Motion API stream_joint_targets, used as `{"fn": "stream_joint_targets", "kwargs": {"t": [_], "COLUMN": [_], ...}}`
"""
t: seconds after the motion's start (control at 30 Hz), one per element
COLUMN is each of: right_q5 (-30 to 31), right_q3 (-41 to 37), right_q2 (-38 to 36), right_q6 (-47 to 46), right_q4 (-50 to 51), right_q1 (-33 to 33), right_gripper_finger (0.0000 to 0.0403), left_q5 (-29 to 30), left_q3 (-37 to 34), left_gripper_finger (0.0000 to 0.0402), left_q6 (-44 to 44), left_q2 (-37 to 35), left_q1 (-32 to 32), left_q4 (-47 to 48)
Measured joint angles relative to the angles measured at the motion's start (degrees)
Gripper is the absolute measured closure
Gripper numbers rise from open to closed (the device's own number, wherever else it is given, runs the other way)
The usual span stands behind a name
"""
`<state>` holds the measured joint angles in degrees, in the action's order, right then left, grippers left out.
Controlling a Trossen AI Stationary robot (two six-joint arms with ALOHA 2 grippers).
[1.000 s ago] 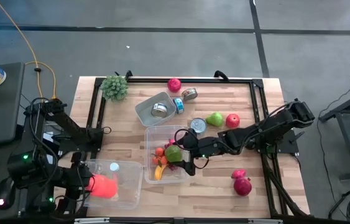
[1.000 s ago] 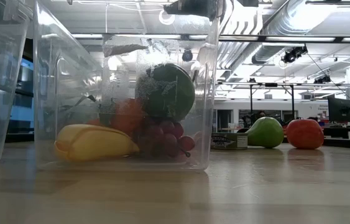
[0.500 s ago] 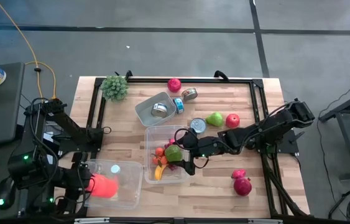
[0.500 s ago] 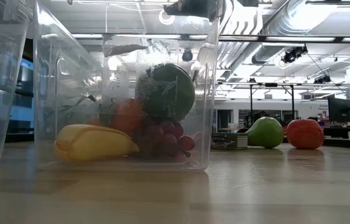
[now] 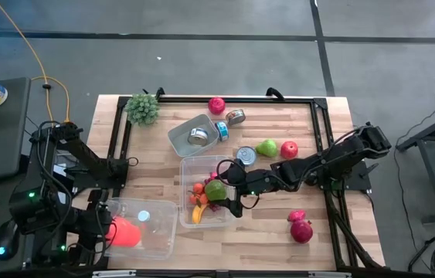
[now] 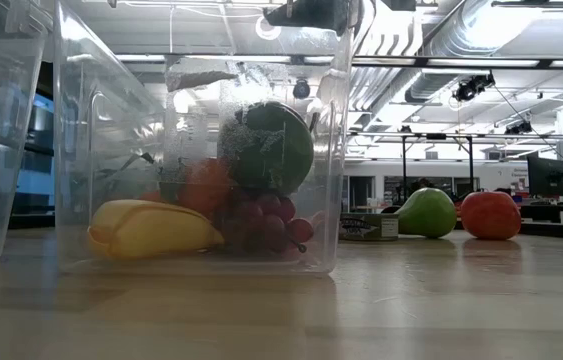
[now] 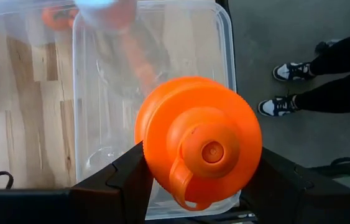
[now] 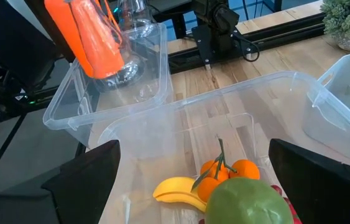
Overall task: Pick & Place Food Item
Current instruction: Put the orange tumbler into the left transparent bin, then put the top green tuna can into the gray bin
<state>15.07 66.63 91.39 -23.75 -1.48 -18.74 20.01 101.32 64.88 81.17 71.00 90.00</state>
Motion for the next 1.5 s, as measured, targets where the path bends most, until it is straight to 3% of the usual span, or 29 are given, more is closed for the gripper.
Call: {"fn": "stream_joint_targets", "kwargs": {"t": [0.17, 0.33, 0.73, 1.1, 1.37, 1.5], "right_q5": [0.0, 0.0, 0.0, 0.0, 0.1, 7.5], "right_q3": [0.0, 0.0, 0.0, 0.0, 0.0, 0.0], "right_q2": [0.0, 0.0, 0.0, 0.0, 0.0, -1.3], "right_q6": [0.0, -0.3, -0.4, -0.4, 0.9, -4.5], "right_q4": [0.0, 0.0, 0.0, -0.1, -4.0, -1.2], "right_q1": [0.0, 0.0, 0.0, 0.0, -0.2, -0.2], "right_gripper_finger": [0.0003, 0.0003, 0.0003, 0.0003, 0.0003, 0.0003], "left_q5": [0.9, 2.4, 2.4, 2.0, 2.8, 2.8], "left_q3": [0.0, 0.0, 0.0, 0.3, 0.3, 0.3], "left_gripper_finger": [0.0197, 0.0195, 0.0124, 0.0121, 0.0120, 0.0120], "left_q6": [-3.4, 0.3, 3.3, 2.6, -13.9, -23.1], "left_q2": [0.0, 0.0, 0.0, -2.1, -8.9, -12.2], "left_q1": [0.0, 0.0, 0.0, 0.0, 0.0, 0.0], "left_q4": [0.0, 0.0, 0.0, -1.8, -17.6, -24.2]}}
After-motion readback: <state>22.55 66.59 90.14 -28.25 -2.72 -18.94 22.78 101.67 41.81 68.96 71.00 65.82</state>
